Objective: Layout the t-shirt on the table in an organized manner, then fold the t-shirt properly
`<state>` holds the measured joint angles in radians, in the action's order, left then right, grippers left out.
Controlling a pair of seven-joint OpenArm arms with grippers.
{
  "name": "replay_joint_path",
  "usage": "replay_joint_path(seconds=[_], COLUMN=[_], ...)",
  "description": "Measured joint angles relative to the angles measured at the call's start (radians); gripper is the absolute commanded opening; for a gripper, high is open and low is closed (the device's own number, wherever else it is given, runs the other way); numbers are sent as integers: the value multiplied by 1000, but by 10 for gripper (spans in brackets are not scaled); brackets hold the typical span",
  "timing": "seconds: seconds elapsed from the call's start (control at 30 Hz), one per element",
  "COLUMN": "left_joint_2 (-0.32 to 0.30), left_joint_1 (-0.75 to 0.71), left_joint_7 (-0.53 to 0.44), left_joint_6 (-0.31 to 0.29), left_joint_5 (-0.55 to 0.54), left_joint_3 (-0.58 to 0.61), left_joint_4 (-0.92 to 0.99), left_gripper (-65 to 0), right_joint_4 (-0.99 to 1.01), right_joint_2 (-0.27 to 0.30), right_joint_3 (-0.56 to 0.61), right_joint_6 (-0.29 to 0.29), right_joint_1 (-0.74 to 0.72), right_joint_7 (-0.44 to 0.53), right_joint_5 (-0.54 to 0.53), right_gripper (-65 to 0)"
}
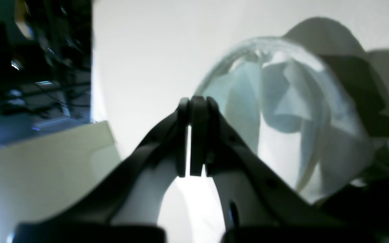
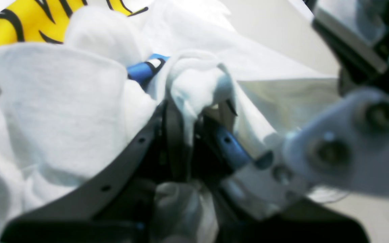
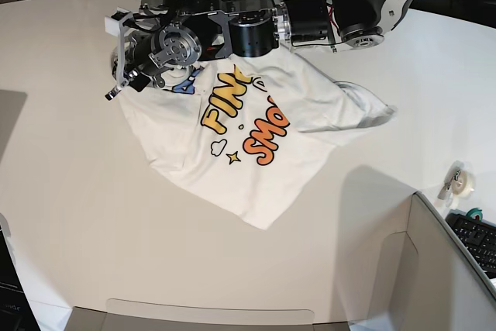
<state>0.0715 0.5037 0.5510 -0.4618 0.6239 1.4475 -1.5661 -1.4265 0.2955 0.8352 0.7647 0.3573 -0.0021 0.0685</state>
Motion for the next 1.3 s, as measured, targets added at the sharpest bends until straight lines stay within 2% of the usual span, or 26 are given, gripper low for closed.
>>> replay_joint_path(seconds=[0.23, 0.27, 0.3, 0.33, 0.37, 0.43, 0.53, 0.57, 0.63, 0.7, 0.77, 0.87, 0.93, 1.0, 1.07, 1.1, 1.17, 1.23, 1.3], left_joint_2=[-5, -4, 17, 64, 89, 111, 79, 48, 37, 71, 87, 70, 58, 67, 79, 78, 69, 69, 73], left_joint_1=[-5, -2, 26, 79, 114, 143, 106, 85, 90, 124, 127, 104, 127, 188, 217, 237, 293, 341, 402], left_joint_7=[29, 51, 34, 23, 14, 21, 47, 76, 104, 61, 47, 48, 55, 12, -18, -13, -31, -26, -16], left_joint_6=[-15, 9, 100, 135, 163, 176, 100, 84, 95, 131, 141, 106, 110, 64, 20, 16, -31, -32, -145], left_joint_5=[-39, -66, -76, -47, -56, -79, -140, -148, -130, -114, -113, -140, -122, -130, -138, -175, -338, -448, -537], left_joint_3=[-88, -101, -132, -157, -185, -220, -215, -215, -226, -235, -235, -195, -136, -76, -30, 1, 58, 57, 45], left_joint_4=[-8, -30, -95, -146, -172, -203, -189, -173, -163, -182, -190, -154, -105, -55, -7, 12, 39, 56, 71], left_gripper=[-646, -646, -646, -646, -646, -646, -646, -646, -646, -646, -645, -601, -519, -431, -393, -397, -398, -397, -398], right_joint_4=[0, 0, 0, 0, 0, 0, 0, 0, 0, 0, 0, 0, 0, 0, 0, 0, 0, 0, 0], right_joint_2=[-5, -8, -8, -9, -13, -14, -14, -14, -13, -13, -14, -13, -13, -13, -13, -13, -13, -12, -13], right_joint_3=[0, 0, 0, 0, 0, 0, 1, 1, 2, 2, 2, 2, 2, 2, 3, 4, 4, 4, 4], right_joint_6=[-8, -12, -11, -10, -8, -12, -8, -10, -10, -8, -11, -10, -10, -11, -10, -11, -11, -11, -12], right_joint_1=[-11, -13, -15, -16, -15, -14, -13, -11, -12, -11, -11, -12, -11, -11, -11, -11, -11, -11, -8], right_joint_7=[-2, -35, -35, -40, -40, -40, -40, -40, -40, -40, -40, -40, -40, -40, -39, -39, -39, -39, -38], right_joint_5=[-1, 2, 3, 3, 5, 5, 5, 5, 6, 6, 6, 6, 6, 6, 6, 7, 7, 7, 7], right_gripper=[-650, -650, -650, -650, -650, -650, -650, -650, -650, -650, -650, -650, -650, -650, -650, -650, -650, -650, -650])
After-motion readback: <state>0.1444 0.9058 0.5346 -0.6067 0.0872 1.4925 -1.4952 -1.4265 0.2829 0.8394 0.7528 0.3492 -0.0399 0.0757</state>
